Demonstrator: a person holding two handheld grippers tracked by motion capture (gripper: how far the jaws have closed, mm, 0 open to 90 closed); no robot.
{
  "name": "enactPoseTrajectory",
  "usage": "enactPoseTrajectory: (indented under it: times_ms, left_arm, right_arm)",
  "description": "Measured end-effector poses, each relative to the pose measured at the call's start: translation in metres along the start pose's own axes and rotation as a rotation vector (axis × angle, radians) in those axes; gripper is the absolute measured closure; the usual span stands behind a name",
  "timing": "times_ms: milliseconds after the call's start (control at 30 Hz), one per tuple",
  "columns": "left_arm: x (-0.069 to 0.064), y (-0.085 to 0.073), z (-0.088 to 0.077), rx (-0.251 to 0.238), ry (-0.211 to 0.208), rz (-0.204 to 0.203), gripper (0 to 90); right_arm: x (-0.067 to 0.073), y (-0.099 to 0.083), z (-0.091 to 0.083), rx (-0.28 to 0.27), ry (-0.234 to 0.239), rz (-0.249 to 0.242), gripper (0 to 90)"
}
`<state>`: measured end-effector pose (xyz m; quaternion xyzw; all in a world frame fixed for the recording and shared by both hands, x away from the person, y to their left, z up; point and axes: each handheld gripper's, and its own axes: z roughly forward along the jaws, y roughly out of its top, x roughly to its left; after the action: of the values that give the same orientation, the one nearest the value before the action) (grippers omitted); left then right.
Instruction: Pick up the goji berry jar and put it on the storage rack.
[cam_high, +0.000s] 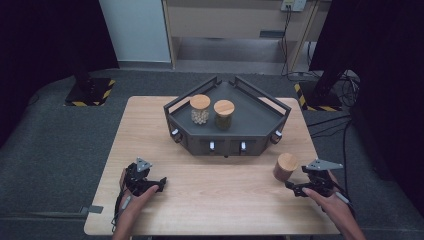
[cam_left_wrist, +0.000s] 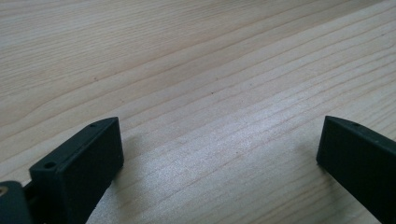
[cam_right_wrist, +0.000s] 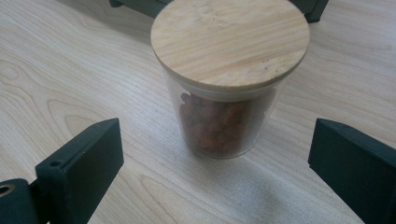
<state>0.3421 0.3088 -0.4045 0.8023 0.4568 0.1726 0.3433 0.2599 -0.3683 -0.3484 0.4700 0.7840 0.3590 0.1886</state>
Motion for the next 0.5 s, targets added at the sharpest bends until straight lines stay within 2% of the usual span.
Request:
enactPoseTrajectory:
  times_ms: [500]
  left_arm:
    - [-0.0001, 0.0, 0.0, 0.0, 0.0, 0.0, 0.0]
  right_arm:
    - [-0.0066, 0.0021, 0.0053, 0.006, -0.01, 0.01, 3.7]
